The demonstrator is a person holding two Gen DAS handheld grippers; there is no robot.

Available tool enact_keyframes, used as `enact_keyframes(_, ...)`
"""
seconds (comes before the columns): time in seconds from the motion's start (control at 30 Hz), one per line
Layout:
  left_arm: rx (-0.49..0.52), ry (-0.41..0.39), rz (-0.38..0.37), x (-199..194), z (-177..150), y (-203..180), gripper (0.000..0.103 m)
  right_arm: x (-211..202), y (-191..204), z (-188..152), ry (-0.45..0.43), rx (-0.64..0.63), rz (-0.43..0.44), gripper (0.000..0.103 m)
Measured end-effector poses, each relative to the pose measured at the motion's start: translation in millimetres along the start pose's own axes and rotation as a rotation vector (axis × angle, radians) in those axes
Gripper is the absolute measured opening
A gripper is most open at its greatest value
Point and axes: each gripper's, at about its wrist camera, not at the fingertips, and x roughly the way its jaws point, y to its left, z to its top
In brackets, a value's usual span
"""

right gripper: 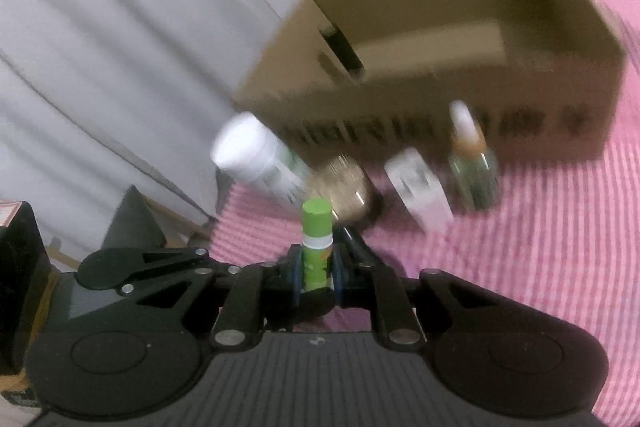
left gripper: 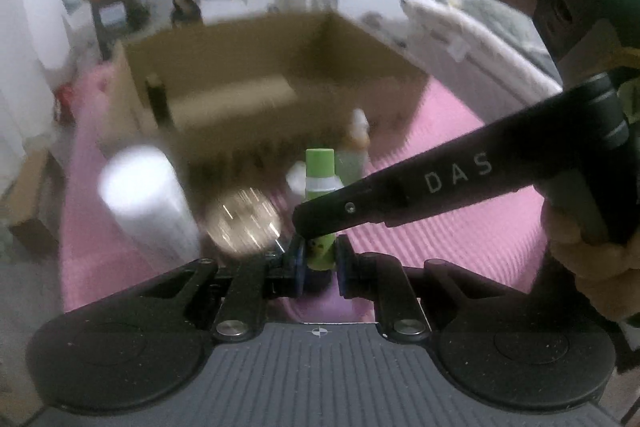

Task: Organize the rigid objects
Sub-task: 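Lower the green lip balm into the cardboard box and open the right gripper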

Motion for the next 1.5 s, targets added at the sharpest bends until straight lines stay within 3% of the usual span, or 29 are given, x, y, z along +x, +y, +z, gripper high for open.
enact_keyframes(0.1,-0.006,-0.032,0.035,-12,29,17,0.015,-5,18,34,-0.043,-0.06,0.026,0.016)
enact_keyframes(0.23,-0.034,-0.014,0.077,-10,65,46,0.015,8,31,83,-0.045,-0.098,0.053,0.016)
enact_keyframes(0.47,-0.079,0.116,0.133,39,99,89,0.015,81,6,170,0.118,0.011,0.068,0.016)
enact_keyframes(0.7,-0.086,0.251,0.195,87,105,110,0.017,153,-33,198,0.279,0.13,0.038,0.016)
enact_keyframes(0.87,-0.049,0.248,0.228,92,107,110,0.024,193,-51,203,0.367,0.192,0.032,0.018)
enact_keyframes(1.03,-0.052,0.238,0.236,85,109,107,0.027,208,-54,202,0.377,0.208,0.02,0.019)
enact_keyframes(1.13,-0.067,0.197,0.231,73,109,108,0.036,197,-52,200,0.349,0.203,0.016,0.019)
enact_keyframes(1.23,-0.079,0.136,0.215,51,108,106,0.038,173,-48,198,0.302,0.184,0.022,0.019)
enact_keyframes(1.4,-0.1,0.02,0.18,-2,95,92,0.045,94,-24,177,0.168,0.084,0.055,0.022)
enact_keyframes(1.43,-0.101,0.0,0.172,-12,89,88,0.049,80,-19,172,0.146,0.063,0.061,0.031)
enact_keyframes(1.47,-0.101,-0.016,0.159,-22,83,83,0.052,62,-14,163,0.112,0.042,0.065,0.051)
enact_keyframes(1.5,-0.099,-0.03,0.146,-29,77,79,0.058,44,-9,153,0.072,0.021,0.067,0.061)
